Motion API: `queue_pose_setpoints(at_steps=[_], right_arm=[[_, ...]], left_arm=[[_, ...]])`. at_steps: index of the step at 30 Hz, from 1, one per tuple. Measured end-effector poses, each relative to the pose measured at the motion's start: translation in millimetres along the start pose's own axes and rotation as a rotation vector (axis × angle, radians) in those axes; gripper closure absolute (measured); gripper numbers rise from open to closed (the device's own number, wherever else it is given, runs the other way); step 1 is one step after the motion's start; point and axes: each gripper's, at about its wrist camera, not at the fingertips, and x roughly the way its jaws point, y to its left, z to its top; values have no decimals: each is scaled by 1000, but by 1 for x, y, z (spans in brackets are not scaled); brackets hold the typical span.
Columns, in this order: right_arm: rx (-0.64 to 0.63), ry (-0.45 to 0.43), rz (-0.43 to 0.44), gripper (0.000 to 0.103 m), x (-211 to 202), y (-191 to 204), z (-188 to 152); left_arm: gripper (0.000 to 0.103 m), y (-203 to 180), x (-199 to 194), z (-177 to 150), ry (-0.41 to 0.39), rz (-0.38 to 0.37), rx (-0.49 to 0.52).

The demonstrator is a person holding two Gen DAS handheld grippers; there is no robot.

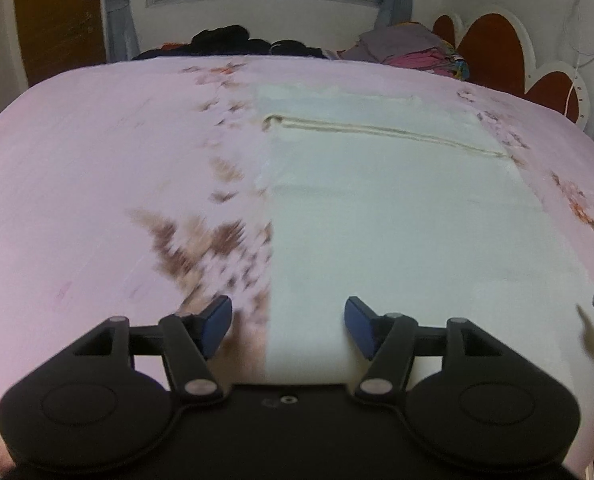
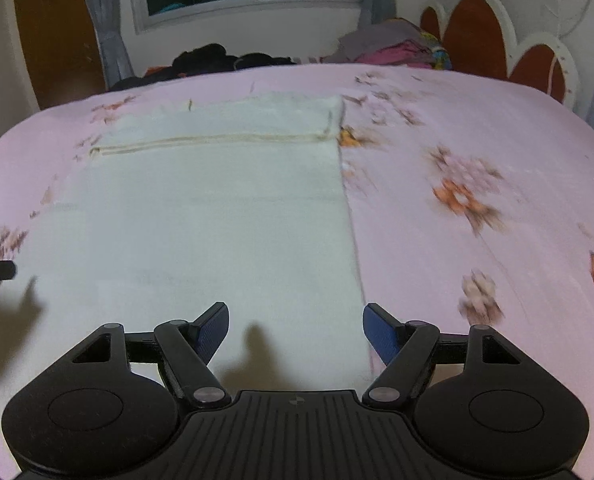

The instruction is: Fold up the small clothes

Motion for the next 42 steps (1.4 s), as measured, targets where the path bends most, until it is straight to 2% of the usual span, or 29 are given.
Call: queue_pose_setpoints(at_steps=[7,14,16,22,25,27,30,34,42], right_arm=[[19,30,-12,30,-12,-8,-27],[51,82,6,30,-12,-10,-46],[68,92,20,42,-13,-11,-50],[80,109,37,57,-16,-8,-50],[89,121,53,69,-16,-8,-50],[112,129,77,94,-15,-8,-49],[111,135,85,95,-16,-4,-46],[134,123,126,96,-21,-5,-36],[143,-9,186,96,-37,-5,15]], left_arm=[[48,17,-11,-31,61,-37,-53],[51,11,-21,-51,83,-85,-37],[54,10,-22,-54,90,-98,-43],[74,7,-23,-56,127,-150,-56],[85,6,-21,-56,147,-178,-80],[91,6,-20,-56,155,-190,-97],[98,6,-20,-54,157,-208,-102],[99,13,-24,-42,124,-243,-129],[99,9,-34,11,-15,-285,-129]])
